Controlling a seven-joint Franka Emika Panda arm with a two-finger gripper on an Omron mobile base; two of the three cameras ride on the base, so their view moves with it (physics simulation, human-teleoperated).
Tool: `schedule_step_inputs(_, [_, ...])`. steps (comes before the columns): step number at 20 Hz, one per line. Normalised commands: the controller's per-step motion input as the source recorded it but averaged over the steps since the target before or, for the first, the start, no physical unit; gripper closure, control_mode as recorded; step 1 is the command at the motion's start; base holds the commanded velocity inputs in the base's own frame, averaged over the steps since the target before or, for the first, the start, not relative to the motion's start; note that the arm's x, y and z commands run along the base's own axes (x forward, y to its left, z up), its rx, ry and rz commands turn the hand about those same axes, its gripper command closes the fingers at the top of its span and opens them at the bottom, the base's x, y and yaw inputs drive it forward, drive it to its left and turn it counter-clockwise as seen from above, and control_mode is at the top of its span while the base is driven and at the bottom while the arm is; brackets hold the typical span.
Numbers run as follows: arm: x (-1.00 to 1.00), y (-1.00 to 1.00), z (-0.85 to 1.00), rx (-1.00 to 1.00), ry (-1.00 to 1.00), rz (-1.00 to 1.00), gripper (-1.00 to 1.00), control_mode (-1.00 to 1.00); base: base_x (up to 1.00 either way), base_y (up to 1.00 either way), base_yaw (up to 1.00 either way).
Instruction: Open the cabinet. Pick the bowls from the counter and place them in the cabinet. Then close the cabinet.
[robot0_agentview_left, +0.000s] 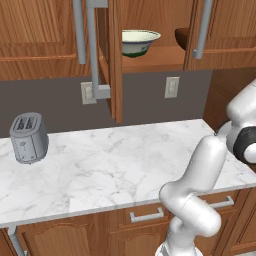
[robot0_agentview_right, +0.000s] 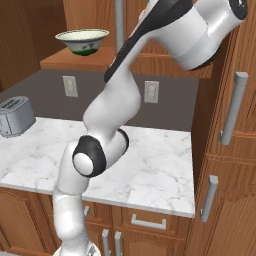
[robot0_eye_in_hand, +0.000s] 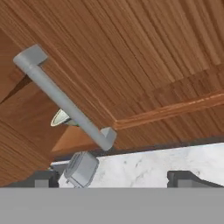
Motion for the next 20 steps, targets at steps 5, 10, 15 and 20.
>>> schedule_step_inputs(5, [-1.00,1.00,-1.00,-0.01,-0.42,-0.31,-1.00,-1.00,0.00,0.00,0.00])
schedule_step_inputs(10, [-1.00,1.00,-1.00,-0.11,-0.48,-0.21,-1.00,-1.00,0.00,0.00,0.00])
schedule_step_inputs(15, [-1.00,1.00,-0.73,0.00,-0.59,-0.18,-1.00,-1.00,0.00,0.00,0.00])
schedule_step_inputs(20, [-1.00,0.88,0.39,0.00,-0.37,-0.29,-1.00,-1.00,0.00,0.00,0.00])
